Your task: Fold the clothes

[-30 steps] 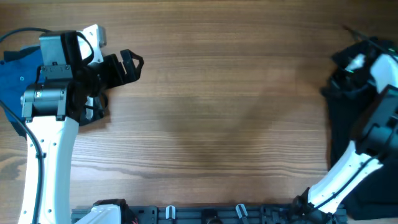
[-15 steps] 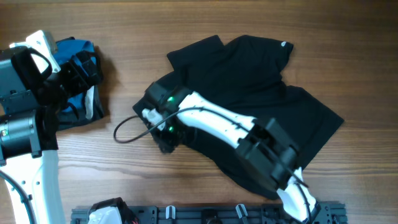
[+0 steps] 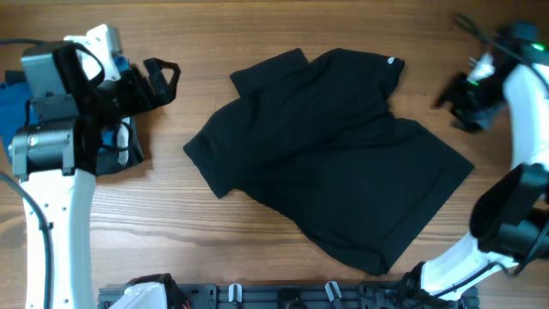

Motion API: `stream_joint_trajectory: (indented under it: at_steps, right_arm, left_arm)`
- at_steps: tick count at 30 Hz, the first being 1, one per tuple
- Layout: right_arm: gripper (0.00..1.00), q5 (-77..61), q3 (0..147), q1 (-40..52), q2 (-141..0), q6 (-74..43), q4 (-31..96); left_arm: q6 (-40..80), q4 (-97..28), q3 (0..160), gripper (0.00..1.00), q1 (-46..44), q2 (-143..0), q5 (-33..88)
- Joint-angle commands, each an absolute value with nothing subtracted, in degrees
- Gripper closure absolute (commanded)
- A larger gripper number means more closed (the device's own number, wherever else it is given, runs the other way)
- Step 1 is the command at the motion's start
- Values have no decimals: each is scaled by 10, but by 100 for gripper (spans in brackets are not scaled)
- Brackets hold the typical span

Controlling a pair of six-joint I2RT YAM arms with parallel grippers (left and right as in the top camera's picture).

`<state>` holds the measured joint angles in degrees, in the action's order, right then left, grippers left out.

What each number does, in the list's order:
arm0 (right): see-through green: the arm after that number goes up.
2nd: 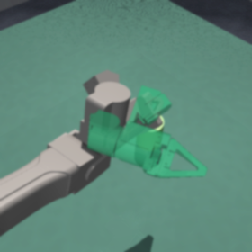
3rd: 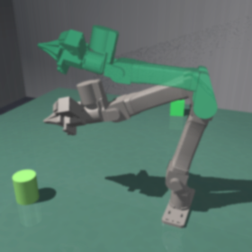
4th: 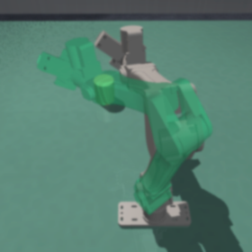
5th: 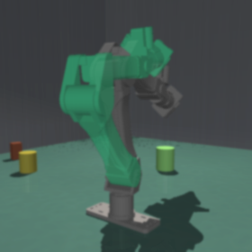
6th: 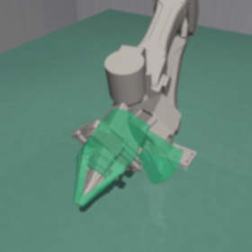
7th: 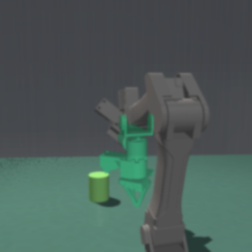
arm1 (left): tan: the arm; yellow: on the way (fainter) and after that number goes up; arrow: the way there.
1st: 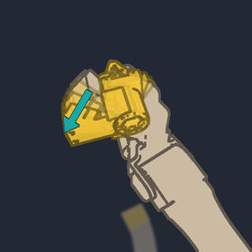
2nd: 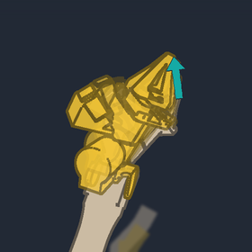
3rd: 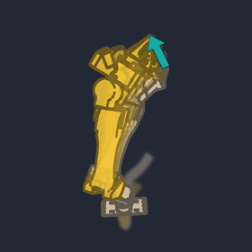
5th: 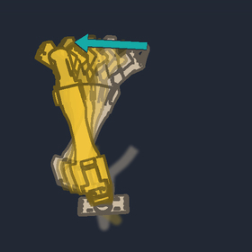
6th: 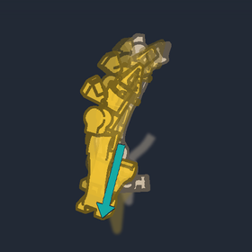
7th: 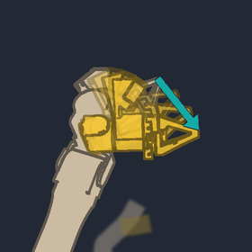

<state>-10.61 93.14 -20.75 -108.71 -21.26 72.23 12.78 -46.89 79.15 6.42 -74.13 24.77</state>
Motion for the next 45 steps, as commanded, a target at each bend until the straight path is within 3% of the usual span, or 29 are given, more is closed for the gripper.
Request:
stream_joint_trajectory:
  at_steps: [1,3,5,9,11,15,20,21,22,25,28,30,32,36,40,42,45]
  right_arm:
    - [45,-87,884,-275,-1134,-222,713]
    - [39,-85,858,-304,-1152,-209,689]
    - [25,-69,823,-307,-1154,-206,651]
    - [25,-25,753,-307,-1159,-212,599]
    - [37,-28,726,-307,-1159,-215,570]
    - [96,-10,723,-315,-1159,-244,509]
    - [96,6,860,-418,-1159,-253,472]
    - [60,-69,969,-473,-1158,-193,506]
    - [46,-118,1002,-483,-1156,-167,530]
    - [45,-217,1047,-482,-1142,-162,601]
    - [47,-297,1047,-464,-1119,-111,654]
    - [48,-300,1047,-442,-1105,-76,693]
    - [49,-300,1047,-419,-1094,-57,718]
    - [49,-300,1047,-375,-1088,-60,745]
    - [49,-299,1046,-326,-1088,-59,755]
    - [48,-288,1046,-310,-1089,-60,755]
    - [45,-253,1043,-289,-1089,-60,755]
  left_arm:
    - [124,-474,803,0,26,-774,261]
    - [124,-474,803,0,8,-791,261]
    - [122,-472,803,0,-4,-804,259]
    - [122,-470,803,0,-5,-814,259]
    - [122,-469,803,0,-5,-814,259]
    - [122,-469,803,0,-5,-814,259]
    - [122,-463,803,0,-5,-816,259]
    - [122,-463,803,0,-15,-831,259]
    - [120,-460,803,3,-29,-844,259]
    - [68,-430,803,19,-93,-907,259]
    - [36,-378,803,44,-153,-984,259]
    - [27,-321,803,75,-195,-1051,259]
    - [28,-272,803,85,-219,-1097,259]
    - [31,-197,803,95,-247,-1181,217]
    - [115,-202,803,96,-234,-1252,70]
    - [182,-244,803,67,-207,-1266,-36]
    - [204,-307,803,84,-150,-1269,-105]
